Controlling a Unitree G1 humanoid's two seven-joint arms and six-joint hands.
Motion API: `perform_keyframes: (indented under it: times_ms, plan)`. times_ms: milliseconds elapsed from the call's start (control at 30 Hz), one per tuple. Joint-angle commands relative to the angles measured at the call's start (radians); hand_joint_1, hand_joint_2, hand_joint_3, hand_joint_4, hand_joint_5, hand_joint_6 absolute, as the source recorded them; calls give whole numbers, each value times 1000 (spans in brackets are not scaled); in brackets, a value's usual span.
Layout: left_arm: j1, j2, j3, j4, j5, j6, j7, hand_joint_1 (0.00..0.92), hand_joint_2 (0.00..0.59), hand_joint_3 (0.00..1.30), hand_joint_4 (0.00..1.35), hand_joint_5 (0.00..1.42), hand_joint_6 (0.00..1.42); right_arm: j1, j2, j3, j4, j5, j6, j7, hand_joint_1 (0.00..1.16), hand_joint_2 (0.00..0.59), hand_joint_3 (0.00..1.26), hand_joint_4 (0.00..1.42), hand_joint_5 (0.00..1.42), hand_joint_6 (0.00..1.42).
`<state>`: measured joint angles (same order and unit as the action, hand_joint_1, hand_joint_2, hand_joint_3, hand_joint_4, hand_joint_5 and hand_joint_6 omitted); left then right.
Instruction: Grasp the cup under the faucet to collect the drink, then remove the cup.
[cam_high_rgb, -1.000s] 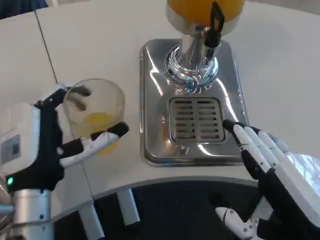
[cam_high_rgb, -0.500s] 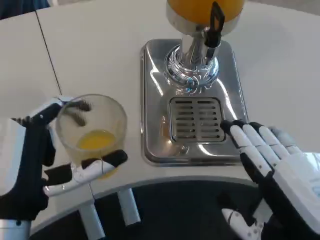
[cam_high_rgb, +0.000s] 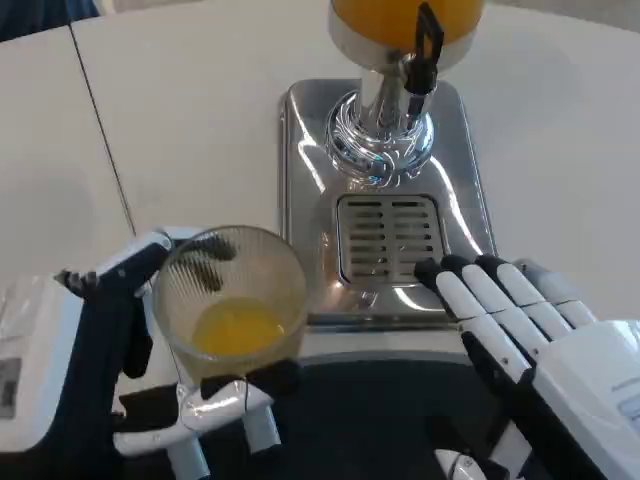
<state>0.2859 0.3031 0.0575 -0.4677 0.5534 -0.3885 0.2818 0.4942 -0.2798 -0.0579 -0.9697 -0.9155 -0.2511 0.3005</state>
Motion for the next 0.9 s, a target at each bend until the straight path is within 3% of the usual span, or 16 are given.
perform_keyframes:
  times_ms: [33,900]
  plan:
    - [46,-13,-6,-42,-9,-67,-14,799,0,1076,1134,1357,1424,-6,1,2,2,1,-22,-13,234,543,0,0,0,0]
    - [68,-52,5,-41,2,-187,-35,809,0,1076,1134,1343,1424,38,38,33,-24,-24,-43,3,215,543,0,0,0,0]
